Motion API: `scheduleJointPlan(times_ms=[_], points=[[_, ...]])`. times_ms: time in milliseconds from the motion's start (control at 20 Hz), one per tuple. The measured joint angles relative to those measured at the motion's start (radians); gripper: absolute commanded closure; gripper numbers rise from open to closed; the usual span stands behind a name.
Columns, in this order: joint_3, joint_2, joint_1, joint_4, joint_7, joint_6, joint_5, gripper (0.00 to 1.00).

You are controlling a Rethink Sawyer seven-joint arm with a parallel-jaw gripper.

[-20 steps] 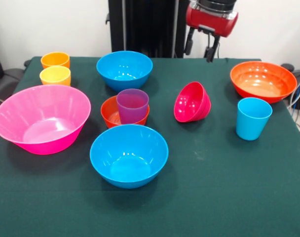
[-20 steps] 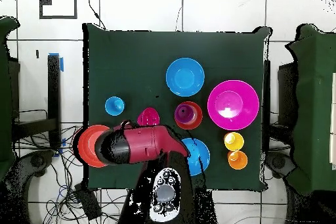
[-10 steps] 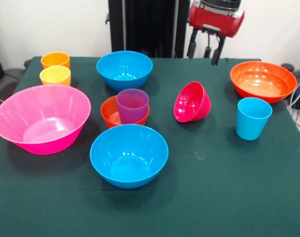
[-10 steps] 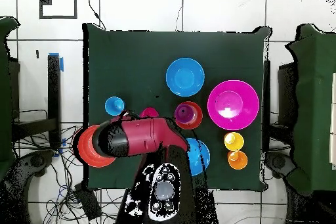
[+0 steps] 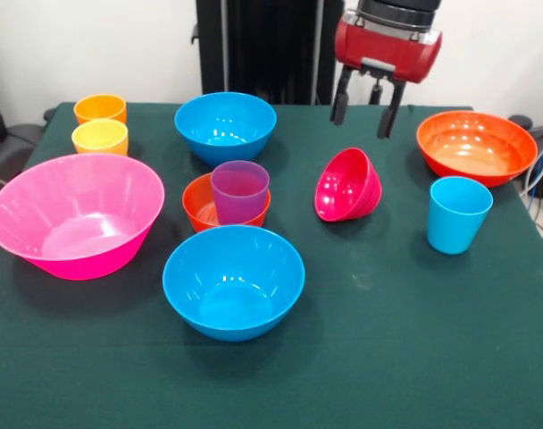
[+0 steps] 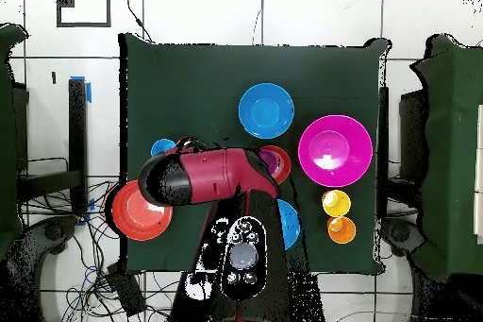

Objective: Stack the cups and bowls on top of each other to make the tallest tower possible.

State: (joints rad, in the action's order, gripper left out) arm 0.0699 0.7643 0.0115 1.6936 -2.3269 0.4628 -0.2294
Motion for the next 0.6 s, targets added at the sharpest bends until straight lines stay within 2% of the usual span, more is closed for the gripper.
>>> scheduleJointPlan(times_ms=[600], points=[[0.0,0.001,0.049,-0.042,0.0,0.02,-0.041,0.0]])
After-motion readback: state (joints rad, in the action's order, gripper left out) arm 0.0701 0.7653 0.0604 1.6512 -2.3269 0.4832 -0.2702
